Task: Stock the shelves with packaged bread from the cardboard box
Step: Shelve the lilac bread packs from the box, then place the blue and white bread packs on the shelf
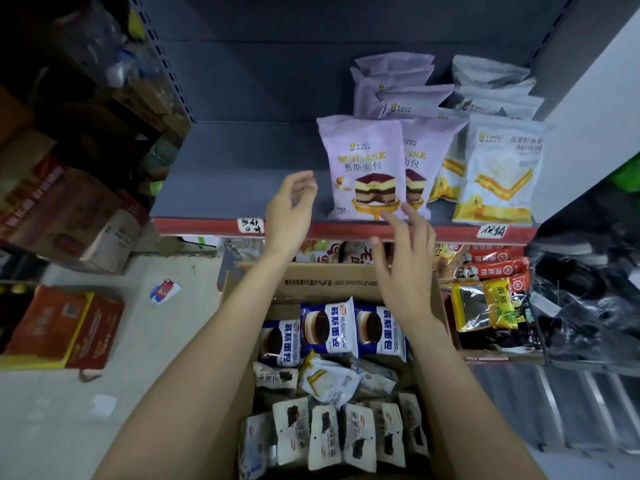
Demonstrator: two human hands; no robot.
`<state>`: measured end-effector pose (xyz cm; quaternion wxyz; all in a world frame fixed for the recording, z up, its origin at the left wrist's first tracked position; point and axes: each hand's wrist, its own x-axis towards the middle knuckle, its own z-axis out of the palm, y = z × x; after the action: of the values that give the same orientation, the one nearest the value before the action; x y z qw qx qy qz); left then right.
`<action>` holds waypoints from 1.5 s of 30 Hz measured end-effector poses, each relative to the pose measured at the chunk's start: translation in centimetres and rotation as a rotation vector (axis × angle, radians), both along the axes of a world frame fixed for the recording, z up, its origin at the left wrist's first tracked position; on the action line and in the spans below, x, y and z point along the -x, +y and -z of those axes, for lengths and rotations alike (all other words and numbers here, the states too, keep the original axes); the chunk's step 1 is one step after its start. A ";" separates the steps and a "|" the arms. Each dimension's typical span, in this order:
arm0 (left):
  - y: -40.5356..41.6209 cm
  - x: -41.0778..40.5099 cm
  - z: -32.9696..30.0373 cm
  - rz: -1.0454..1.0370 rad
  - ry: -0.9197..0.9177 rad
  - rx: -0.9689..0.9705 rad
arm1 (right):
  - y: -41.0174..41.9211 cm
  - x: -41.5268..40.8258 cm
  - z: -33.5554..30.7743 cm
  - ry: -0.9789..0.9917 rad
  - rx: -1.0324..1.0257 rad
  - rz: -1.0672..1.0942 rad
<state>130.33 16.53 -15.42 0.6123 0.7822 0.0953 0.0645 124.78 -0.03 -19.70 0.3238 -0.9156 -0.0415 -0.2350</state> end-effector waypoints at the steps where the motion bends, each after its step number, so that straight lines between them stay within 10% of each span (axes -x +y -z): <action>1: 0.5 1.3 0.3 -0.012 -0.020 -0.008 | 0.1 1.0 0.0 -0.003 -0.011 -0.041; 9: 6.2 13.4 8.5 0.003 -0.108 -0.330 | 0.4 9.2 7.1 0.389 0.007 -0.244; 18: 8.3 18.5 22.8 0.189 0.571 -0.452 | 0.8 10.4 19.3 0.806 0.065 -0.143; 26: 8.9 13.1 32.7 0.375 0.351 -0.781 | 1.7 5.4 28.5 1.066 0.149 0.128; 45: 9.9 4.9 41.0 1.001 0.491 -1.369 | 2.7 3.5 32.3 0.869 -0.376 0.083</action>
<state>125.38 26.47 -56.38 -0.0717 0.9190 -0.1893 -0.3383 121.30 2.68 -52.03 0.4614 -0.8555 0.1776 0.1538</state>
